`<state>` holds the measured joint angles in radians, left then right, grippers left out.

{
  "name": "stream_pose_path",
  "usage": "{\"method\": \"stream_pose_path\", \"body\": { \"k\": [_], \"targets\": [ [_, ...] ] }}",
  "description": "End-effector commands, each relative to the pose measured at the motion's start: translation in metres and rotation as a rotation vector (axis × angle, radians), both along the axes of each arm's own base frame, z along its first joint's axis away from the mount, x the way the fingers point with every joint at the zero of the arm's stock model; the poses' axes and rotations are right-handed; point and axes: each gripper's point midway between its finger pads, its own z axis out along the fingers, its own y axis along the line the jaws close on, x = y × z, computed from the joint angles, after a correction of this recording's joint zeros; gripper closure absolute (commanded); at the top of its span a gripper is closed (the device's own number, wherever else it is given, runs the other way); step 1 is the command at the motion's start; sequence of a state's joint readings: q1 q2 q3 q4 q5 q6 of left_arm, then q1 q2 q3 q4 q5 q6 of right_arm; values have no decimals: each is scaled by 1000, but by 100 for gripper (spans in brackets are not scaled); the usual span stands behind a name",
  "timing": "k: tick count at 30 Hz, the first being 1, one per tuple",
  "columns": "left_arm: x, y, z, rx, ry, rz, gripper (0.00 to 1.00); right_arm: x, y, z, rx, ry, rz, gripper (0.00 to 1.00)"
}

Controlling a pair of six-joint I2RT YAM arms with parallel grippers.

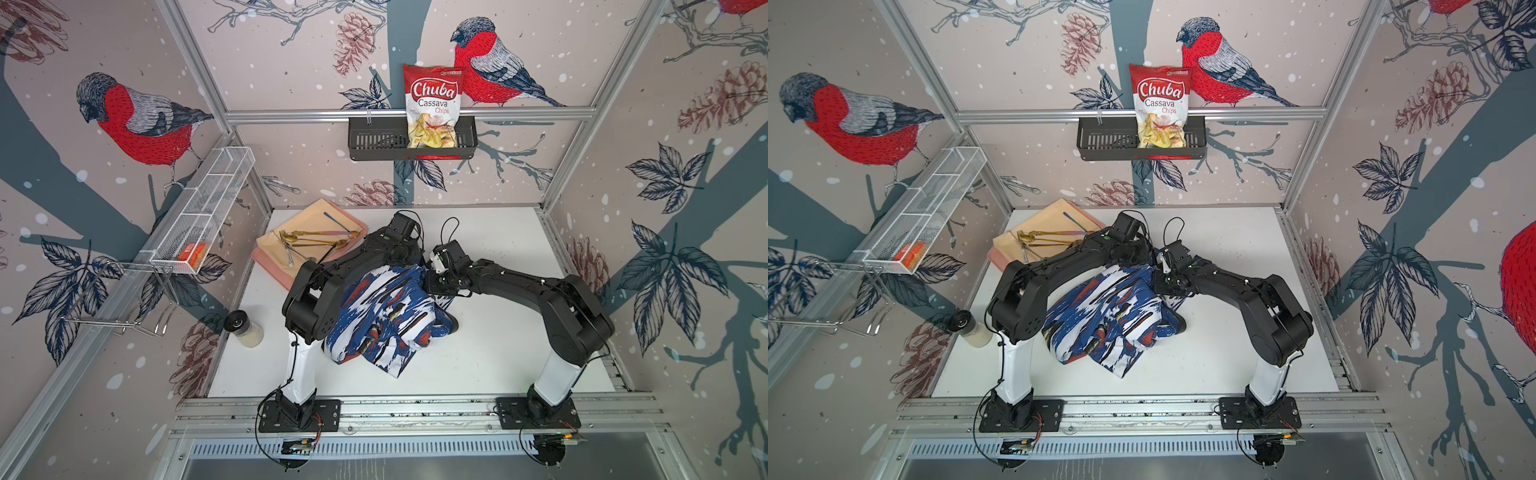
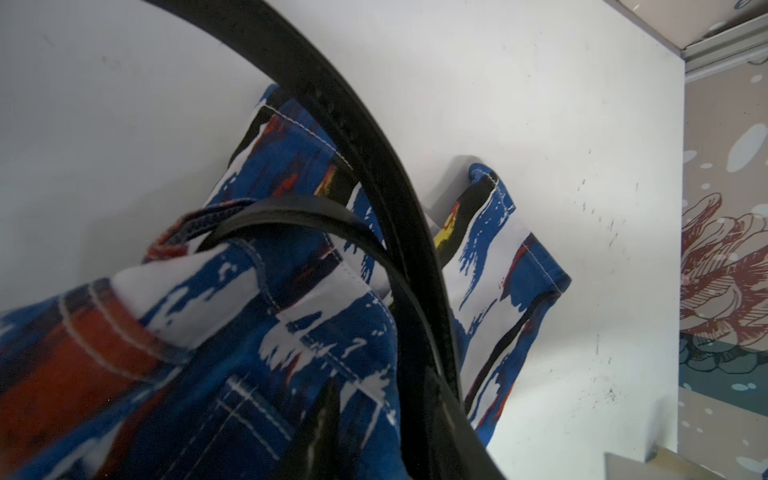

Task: Remove the belt from the trousers
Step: Adjust the trousers at the center of the board.

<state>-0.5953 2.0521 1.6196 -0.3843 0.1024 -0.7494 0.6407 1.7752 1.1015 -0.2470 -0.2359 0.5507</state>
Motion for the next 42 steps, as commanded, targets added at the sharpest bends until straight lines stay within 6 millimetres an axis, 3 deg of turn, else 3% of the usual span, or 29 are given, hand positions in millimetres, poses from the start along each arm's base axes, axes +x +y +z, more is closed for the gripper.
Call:
{"method": "stream_pose_path", "body": {
  "k": [1, 8, 15, 19, 26, 29, 33, 35, 37, 38, 42],
  "targets": [
    [10, -3, 6, -19, -33, 4, 63, 4, 8, 4, 27, -14, 21, 100],
    [19, -6, -10, -27, -2, 9, 63, 5, 11, 7, 23, -21, 32, 100],
    [41, -3, -10, -41, -12, 35, 64, 3, 10, 6, 23, -21, 40, 100],
    [47, 3, -18, -19, 25, 51, 70, 3, 10, 5, 15, -26, 45, 100],
    [42, 3, -36, -27, 81, 49, 80, 9, 8, 10, 0, -61, 47, 100],
    [38, 1, -42, -41, 103, 44, 88, 12, 9, 15, 2, -86, 51, 100],
    [33, -5, -46, -87, 130, 24, 89, 21, 12, 25, 9, -141, 67, 100],
    [27, -12, -48, -129, 152, 3, 89, 27, 11, 31, -7, -178, 69, 79],
    [21, -15, -48, -157, 168, -2, 100, 36, 11, 38, -15, -215, 69, 59],
    [21, -14, -48, -163, 166, 1, 100, 40, 10, 41, -17, -229, 67, 51],
    [19, -12, -42, -164, 153, -2, 100, 56, 8, 54, -17, -270, 65, 42]
  ]
}}
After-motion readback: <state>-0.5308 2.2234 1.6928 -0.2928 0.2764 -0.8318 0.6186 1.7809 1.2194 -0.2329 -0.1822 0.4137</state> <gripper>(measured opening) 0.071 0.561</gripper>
